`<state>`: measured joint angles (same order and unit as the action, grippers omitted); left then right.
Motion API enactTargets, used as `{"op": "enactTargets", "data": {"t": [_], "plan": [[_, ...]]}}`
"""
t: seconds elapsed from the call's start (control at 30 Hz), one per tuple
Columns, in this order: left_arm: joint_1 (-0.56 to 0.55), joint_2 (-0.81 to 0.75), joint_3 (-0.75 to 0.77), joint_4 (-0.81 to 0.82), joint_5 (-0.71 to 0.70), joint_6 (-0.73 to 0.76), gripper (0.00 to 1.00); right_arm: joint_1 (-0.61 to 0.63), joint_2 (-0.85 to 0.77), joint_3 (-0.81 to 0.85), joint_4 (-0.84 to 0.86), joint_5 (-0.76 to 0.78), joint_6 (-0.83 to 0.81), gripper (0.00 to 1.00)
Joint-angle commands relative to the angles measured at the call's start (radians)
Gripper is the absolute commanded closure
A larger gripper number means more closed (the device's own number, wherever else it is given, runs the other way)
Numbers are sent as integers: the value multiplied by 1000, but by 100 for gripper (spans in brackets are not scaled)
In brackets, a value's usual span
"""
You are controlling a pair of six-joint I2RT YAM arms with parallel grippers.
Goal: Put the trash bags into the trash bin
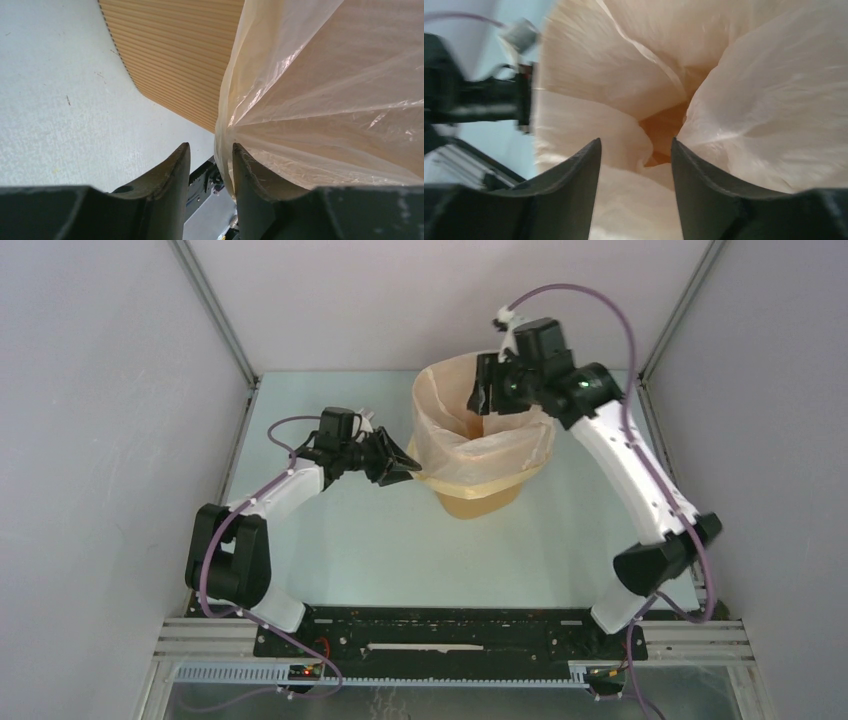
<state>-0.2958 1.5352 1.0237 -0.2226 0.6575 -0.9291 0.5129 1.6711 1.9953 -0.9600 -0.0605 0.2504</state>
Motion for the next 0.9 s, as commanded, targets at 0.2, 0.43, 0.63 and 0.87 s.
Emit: {"op": "enactTargets", "data": {"t": [0.2, 0.43, 0.63, 0.87], "plan": [[-19, -30, 68, -4, -9, 29, 69, 127, 76, -207, 49, 177, 104, 51], [-19, -22, 81, -1, -1, 27, 71, 145, 37, -349, 196, 152, 237, 56], [-21, -23, 78, -1, 1, 31, 73, 46, 51, -203, 104, 160, 142, 49], [-20, -14, 72, -3, 8, 40, 78, 2, 101, -168, 125, 188, 16, 32]]}}
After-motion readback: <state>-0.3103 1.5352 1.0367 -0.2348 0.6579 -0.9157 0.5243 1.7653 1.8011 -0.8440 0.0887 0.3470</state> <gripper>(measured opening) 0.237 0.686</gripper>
